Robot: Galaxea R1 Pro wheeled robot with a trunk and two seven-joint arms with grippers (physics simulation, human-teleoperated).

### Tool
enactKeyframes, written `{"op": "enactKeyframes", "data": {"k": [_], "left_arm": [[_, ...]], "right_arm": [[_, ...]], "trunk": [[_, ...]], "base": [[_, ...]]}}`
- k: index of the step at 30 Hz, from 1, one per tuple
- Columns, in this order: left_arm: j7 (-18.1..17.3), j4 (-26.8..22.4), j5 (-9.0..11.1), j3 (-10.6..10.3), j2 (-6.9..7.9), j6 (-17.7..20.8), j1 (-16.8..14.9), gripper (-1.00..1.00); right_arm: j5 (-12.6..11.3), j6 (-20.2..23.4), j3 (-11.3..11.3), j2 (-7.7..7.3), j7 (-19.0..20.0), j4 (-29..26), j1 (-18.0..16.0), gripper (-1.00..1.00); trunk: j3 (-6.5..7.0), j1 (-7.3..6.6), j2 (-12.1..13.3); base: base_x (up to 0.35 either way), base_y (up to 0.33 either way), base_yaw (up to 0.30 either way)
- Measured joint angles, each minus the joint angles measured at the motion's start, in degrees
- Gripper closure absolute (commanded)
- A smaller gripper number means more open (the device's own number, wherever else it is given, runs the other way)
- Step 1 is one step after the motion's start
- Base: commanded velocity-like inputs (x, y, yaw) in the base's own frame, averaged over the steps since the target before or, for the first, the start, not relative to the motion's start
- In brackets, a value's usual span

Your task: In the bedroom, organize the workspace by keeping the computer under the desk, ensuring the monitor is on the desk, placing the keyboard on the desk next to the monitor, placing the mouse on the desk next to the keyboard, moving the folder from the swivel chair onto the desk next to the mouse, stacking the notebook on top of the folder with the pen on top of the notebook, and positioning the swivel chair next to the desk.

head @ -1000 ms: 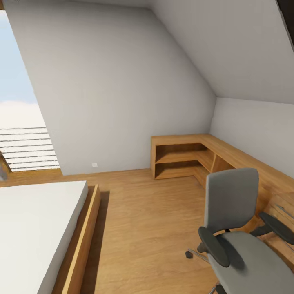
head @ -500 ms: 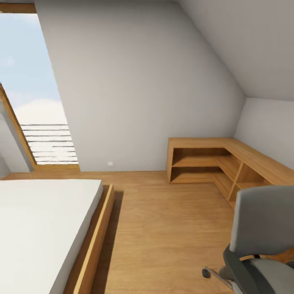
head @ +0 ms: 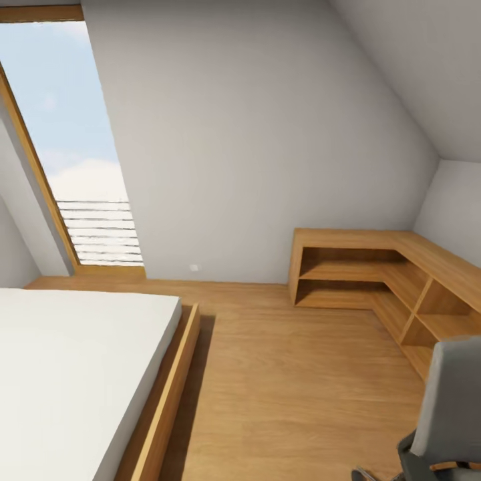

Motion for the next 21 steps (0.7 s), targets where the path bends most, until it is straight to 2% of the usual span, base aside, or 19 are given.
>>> {"op": "enactKeyframes", "data": {"k": [9,21], "left_arm": [[-0.02,0.03,-0.02,-0.01,0.0,0.16,0.0,-1.0],[-0.03,0.65,0.06,0.03,0.0,0.24,0.0,-1.0]], "right_arm": [[0.0,-0.01,-0.09,-0.12,0.0,0.07,0.0,-1.0],[-0.03,0.01,-0.09,-0.18,0.0,0.09,0.0,-1.0]], "trunk": [[0.0,0.0,0.0],[0.0,0.0,0.0]], "base": [[0.322,-0.01,0.002],[0.322,-0.066,0.0]]}}
